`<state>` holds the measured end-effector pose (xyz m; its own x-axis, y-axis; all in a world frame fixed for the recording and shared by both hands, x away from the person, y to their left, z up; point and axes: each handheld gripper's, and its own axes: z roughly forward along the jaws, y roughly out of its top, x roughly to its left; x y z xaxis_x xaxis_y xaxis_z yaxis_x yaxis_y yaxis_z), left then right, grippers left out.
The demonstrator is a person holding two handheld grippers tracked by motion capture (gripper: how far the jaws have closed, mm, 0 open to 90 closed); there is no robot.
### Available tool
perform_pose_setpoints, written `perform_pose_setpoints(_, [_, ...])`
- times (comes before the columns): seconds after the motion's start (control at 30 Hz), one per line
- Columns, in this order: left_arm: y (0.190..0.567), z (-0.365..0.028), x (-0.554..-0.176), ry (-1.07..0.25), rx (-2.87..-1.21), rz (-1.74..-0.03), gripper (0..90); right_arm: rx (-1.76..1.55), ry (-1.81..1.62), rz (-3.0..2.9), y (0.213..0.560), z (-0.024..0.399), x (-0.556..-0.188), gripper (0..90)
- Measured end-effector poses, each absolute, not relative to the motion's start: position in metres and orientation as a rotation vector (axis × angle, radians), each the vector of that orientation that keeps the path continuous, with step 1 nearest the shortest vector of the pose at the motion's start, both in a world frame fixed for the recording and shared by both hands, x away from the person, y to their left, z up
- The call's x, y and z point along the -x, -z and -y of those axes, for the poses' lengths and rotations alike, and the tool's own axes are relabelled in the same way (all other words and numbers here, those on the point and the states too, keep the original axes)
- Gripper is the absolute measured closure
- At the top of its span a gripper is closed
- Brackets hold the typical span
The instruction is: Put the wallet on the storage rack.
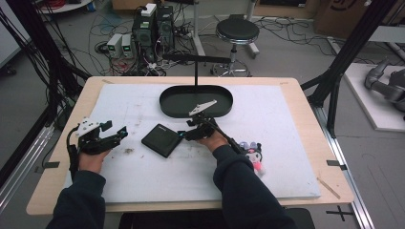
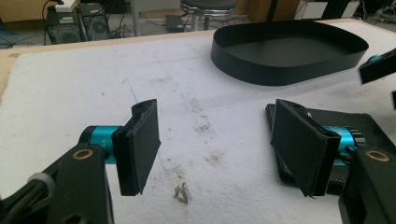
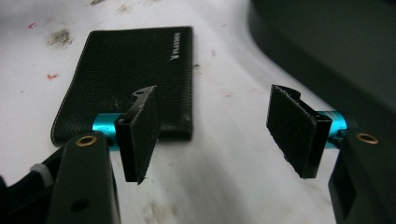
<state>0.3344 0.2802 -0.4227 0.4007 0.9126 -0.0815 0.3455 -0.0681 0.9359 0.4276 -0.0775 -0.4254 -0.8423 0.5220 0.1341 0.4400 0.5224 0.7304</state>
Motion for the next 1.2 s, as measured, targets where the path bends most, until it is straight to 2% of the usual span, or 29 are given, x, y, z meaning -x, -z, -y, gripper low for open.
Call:
perform_pose_setpoints(0.23, [0.423, -0.279, -0.334, -0.692, -1.641, -1.133, 32.7, -0.799, -1.223, -2.758, 0.445, 0.054, -0.434, 37.2])
perform_pose_setpoints(0.3, [0.423, -0.278, -0.334, -0.688, -1.64, -1.132, 32.7, -0.803, -1.269, -2.789, 0.448, 0.054, -0.439, 44.3])
perform_pose_setpoints(0.33, [0.423, -0.278, -0.335, -0.686, -1.642, -1.132, 32.7, -0.782, -1.295, -2.823, 0.448, 0.055, -0.44, 55.1])
perform_pose_setpoints(0.43, [0.424, -0.277, -0.335, -0.685, -1.653, -1.126, 32.9, -0.809, -1.303, -2.838, 0.448, 0.055, -0.442, 58.6])
perform_pose_setpoints(0.57, [0.423, -0.277, -0.335, -0.687, -1.649, -1.129, 33.1, -0.911, -1.309, -2.815, 0.445, 0.059, -0.444, 75.5])
perform_pose_setpoints(0.63, [0.424, -0.279, -0.335, -0.687, -1.643, -1.135, 33.1, -0.928, -1.311, -2.815, 0.443, 0.061, -0.444, 79.7])
perform_pose_setpoints(0.9, [0.423, -0.282, -0.333, -0.694, -1.632, -1.146, 33.1, -0.866, -1.312, -2.652, 0.408, 0.087, -0.438, 83.6])
perform_pose_setpoints(0.93, [0.423, -0.282, -0.333, -0.695, -1.633, -1.145, 33.1, -0.831, -1.284, -2.599, 0.395, 0.097, -0.433, 84.0])
perform_pose_setpoints(1.2, [0.423, -0.281, -0.333, -0.693, -1.63, -1.146, 33.1, -0.649, -1.186, -2.45, 0.361, 0.119, -0.408, 84.9])
